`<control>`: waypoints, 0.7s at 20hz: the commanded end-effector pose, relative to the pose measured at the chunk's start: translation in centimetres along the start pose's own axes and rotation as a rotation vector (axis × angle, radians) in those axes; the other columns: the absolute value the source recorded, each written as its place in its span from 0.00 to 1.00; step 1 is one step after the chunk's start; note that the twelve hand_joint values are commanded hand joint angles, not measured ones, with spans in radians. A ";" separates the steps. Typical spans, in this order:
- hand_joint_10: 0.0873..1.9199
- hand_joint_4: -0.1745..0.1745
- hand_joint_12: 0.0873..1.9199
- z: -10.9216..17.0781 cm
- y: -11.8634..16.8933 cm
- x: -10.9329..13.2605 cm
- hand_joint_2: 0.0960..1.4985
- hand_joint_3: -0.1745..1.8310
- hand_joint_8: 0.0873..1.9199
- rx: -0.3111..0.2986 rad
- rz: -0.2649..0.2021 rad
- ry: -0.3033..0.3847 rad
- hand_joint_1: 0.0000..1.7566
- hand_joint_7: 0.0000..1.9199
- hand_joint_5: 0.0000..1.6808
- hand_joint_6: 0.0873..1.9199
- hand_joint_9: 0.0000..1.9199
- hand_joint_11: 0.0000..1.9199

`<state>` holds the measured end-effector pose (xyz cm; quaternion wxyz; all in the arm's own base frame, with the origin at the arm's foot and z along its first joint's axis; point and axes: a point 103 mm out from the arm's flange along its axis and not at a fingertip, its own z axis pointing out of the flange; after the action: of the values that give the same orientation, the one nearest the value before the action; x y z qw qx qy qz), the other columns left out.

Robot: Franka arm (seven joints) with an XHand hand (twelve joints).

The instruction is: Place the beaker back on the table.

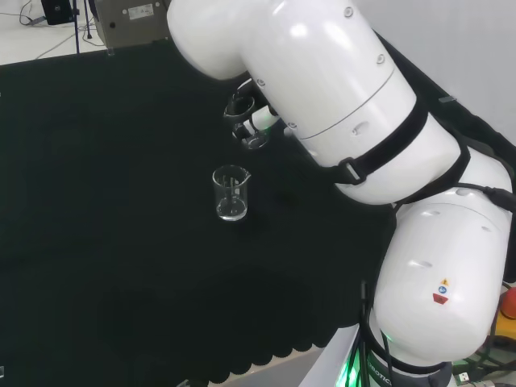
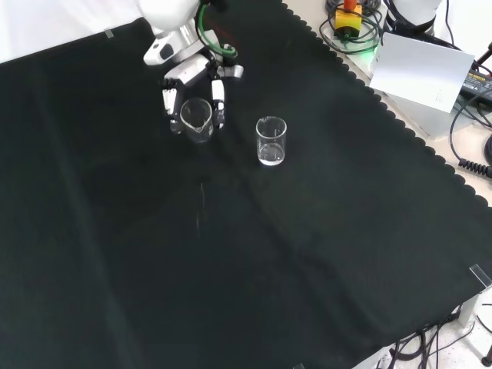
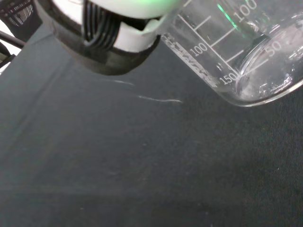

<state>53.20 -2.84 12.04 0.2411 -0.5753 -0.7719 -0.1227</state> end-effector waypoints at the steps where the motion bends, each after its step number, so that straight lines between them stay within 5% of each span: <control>1: 0.00 0.00 0.35 2.9 2.1 -1.5 0.65 0.00 0.28 0.010 0.016 0.040 0.87 0.68 0.74 0.25 0.84 0.59; 14: 0.00 0.00 0.38 4.4 2.7 -2.8 0.66 0.00 0.28 -0.046 0.025 0.183 0.87 0.68 0.73 0.28 0.82 0.59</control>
<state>55.46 -2.44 7.10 0.2833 -0.5814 -0.7459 -0.1592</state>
